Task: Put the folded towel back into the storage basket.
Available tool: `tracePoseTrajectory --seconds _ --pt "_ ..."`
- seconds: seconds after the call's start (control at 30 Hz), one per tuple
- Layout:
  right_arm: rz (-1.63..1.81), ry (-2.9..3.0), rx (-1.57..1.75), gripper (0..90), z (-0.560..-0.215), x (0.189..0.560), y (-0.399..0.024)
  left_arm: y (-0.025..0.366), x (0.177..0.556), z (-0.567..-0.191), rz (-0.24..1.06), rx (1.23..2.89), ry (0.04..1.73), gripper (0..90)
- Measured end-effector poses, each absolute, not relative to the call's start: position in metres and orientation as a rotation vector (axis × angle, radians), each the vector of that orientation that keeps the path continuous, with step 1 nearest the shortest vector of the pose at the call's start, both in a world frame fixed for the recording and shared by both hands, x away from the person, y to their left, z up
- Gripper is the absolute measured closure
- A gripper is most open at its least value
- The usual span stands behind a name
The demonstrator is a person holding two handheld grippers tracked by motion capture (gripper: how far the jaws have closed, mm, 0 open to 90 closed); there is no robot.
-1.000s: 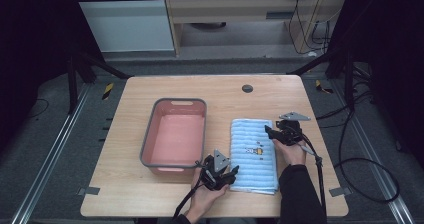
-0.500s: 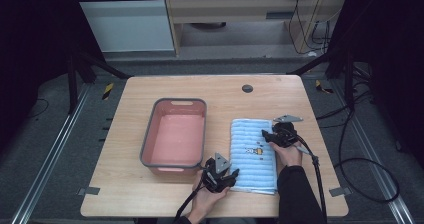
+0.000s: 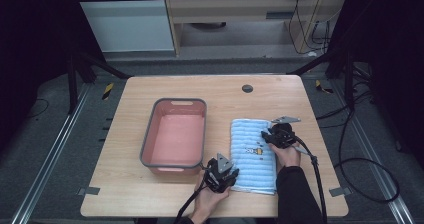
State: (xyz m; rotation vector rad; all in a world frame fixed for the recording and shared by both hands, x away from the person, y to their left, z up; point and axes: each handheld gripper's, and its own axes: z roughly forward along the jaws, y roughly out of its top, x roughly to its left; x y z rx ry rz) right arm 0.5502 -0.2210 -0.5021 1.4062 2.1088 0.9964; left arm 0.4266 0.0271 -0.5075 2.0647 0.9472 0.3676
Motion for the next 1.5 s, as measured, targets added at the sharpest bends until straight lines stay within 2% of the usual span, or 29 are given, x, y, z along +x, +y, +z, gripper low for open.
tracePoseTrajectory --seconds 0.1,0.4,0.63,1.5 --pt "1.012 2.12 1.414 73.7 -0.502 0.55 -0.22 0.026 0.426 -0.507 0.37 2.068 0.942 74.5" --pt "1.047 2.128 1.435 81.1 -0.5 0.549 -0.222 0.026 0.423 -0.507 0.393 2.054 0.936 85.1" --pt "1.069 2.126 1.398 81.8 -0.491 0.546 -0.223 0.031 0.422 -0.503 0.374 2.009 0.928 85.9" --pt "1.242 2.003 1.288 82.1 -0.428 0.52 -0.224 0.044 0.409 -0.441 0.41 1.904 0.814 85.9"
